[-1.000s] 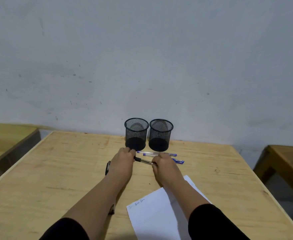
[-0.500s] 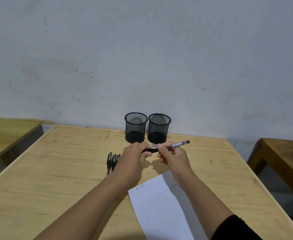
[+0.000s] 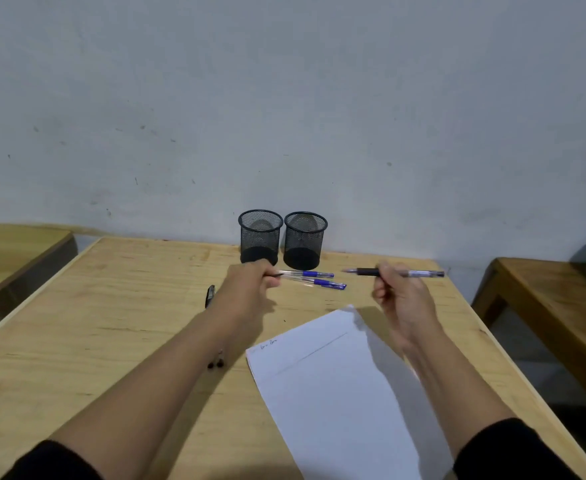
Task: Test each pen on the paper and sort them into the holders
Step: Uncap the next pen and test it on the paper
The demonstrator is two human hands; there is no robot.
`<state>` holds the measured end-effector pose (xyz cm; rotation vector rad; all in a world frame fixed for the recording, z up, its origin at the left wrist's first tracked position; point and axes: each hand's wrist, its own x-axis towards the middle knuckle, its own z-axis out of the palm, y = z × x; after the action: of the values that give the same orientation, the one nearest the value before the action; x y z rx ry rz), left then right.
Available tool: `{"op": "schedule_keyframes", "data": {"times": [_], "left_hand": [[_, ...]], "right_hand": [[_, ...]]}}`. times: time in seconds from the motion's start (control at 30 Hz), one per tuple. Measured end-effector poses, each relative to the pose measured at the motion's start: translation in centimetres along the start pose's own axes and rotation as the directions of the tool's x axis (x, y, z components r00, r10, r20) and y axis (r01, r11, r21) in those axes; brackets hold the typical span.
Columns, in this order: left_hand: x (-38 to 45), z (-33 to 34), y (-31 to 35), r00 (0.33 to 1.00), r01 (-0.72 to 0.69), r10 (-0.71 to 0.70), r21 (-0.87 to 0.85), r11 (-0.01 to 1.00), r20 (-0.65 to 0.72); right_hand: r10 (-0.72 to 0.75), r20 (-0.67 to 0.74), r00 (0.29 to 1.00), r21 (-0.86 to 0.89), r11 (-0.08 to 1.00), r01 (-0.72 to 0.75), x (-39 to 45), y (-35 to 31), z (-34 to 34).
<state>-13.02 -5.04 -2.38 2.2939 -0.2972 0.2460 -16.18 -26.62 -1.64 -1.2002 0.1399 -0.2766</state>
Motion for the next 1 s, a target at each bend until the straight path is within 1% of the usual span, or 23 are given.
{"op": "schedule_keyframes", "data": {"times": [0.03,0.07,0.17,0.23,0.33,0.4,0.5,0.6,0.73,0.8,0.87,1.0], "left_hand": [[0.0,-0.7,-1.2,0.998,0.052,-0.052,0.01,0.999,-0.033],[-0.1,-1.1,-2.0,0.996,0.075,-0.073,0.035,0.997,-0.047],[-0.2,0.0,-2.1,0.999,0.037,-0.037,0.088,0.995,0.007],[-0.4,1.5,-1.3,0.998,0.02,-0.026,0.092,0.996,0.062],[-0.1,3.2,-1.4,0.988,0.058,-0.07,0.091,0.994,0.14],[0.2,3.8,-1.8,0.981,0.075,-0.1,0.146,0.986,0.168],[0.4,4.4,-2.2,0.973,0.098,-0.137,0.209,0.973,0.184],[0.3,4.3,-2.4,0.977,0.119,-0.145,0.167,0.979,0.159],[-1.0,2.9,-1.7,0.988,0.103,-0.114,0.102,0.989,0.104],[-2.4,2.2,-1.4,0.987,0.089,-0.099,0.086,0.992,0.126],[-4.1,1.6,-1.5,0.983,0.083,-0.098,0.102,0.991,0.153],[-7.0,1.6,-1.9,0.983,0.068,-0.087,0.117,0.991,0.162]], "right_hand": [[-0.012,-0.057,0.998,0.016,1.0,0.013,0.3,-0.8,-1.4],[-0.023,-0.083,0.996,-0.015,1.0,0.022,0.3,-1.2,-2.3],[0.001,-0.04,0.999,-0.161,0.987,-0.007,-0.2,-0.3,-2.0],[0.057,-0.01,0.998,-0.196,0.979,-0.057,-0.7,0.7,-0.8],[0.088,0.031,0.996,-0.166,0.983,-0.082,-1.4,1.5,-0.2],[0.095,0.05,0.994,-0.123,0.988,-0.089,-1.7,2.1,-0.2],[0.112,0.055,0.992,-0.134,0.986,-0.104,-2.2,2.9,-0.1],[0.106,0.052,0.993,-0.18,0.979,-0.095,-2.7,3.3,0.4],[0.124,0.045,0.991,-0.244,0.964,-0.109,-4.1,4.7,1.5],[0.161,0.032,0.986,-0.255,0.955,-0.148,-4.5,5.5,1.8],[0.193,0.032,0.981,-0.228,0.957,-0.181,-4.6,6.0,1.9],[0.192,0.059,0.98,-0.296,0.941,-0.166,-4.5,5.7,1.0]]}}
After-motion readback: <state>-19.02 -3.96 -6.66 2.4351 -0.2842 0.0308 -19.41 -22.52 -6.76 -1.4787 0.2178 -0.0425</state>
